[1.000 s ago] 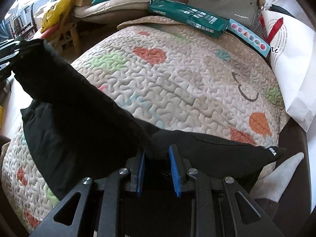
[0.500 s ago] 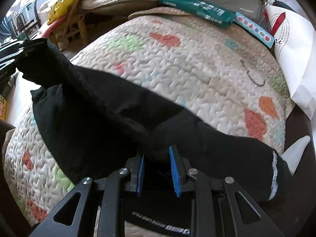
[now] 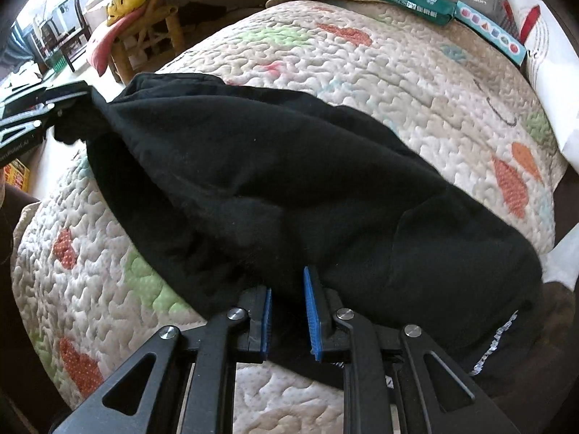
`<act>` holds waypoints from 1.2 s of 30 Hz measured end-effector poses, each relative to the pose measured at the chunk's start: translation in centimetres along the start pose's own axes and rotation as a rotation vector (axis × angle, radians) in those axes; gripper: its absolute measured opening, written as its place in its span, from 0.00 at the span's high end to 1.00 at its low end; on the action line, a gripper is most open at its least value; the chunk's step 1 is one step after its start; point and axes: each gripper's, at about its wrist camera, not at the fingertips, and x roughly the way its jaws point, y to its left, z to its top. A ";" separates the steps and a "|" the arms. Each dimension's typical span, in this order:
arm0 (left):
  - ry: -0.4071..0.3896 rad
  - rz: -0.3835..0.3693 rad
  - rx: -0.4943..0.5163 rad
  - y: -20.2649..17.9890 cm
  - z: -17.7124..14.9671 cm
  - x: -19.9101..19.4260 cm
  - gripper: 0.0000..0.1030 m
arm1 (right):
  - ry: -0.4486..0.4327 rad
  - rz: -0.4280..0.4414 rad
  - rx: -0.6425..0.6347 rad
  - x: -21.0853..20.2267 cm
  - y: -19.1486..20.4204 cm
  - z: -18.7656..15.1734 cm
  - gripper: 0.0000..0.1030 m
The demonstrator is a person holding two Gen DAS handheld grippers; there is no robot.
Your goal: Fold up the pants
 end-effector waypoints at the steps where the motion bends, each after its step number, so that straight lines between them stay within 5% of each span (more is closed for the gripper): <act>1: 0.002 -0.005 -0.009 0.6 -0.1 -0.1 0.71 | -0.001 0.005 0.003 0.0 0.1 -0.2 0.82; 7: -0.073 -0.086 -0.249 6.1 0.2 -2.0 0.55 | 0.019 0.034 -0.016 0.1 0.8 -0.8 0.79; 12: -0.141 -0.069 -0.667 13.8 -1.4 -2.8 0.51 | 0.044 0.037 -0.042 -0.1 1.7 -1.1 0.70; 15: -0.114 -0.075 -0.816 16.1 -2.7 -2.0 0.51 | 0.038 0.073 -0.051 -1.4 2.5 -0.8 0.68; 25: -0.008 0.048 -0.625 11.5 -0.7 0.4 0.50 | -0.161 0.151 -0.200 -3.6 11.1 9.4 0.68; 30: 0.048 0.012 -0.700 12.9 -1.6 1.2 0.50 | -0.073 0.253 -0.233 1.5 15.4 14.2 0.64; 32: 0.046 -0.005 -0.718 13.1 -1.7 1.0 0.50 | -0.034 0.205 -0.272 3.6 16.4 14.2 0.48; 36: 0.032 -0.052 -0.782 13.9 -1.6 0.6 0.50 | 0.001 0.196 -0.326 4.3 17.4 12.2 0.59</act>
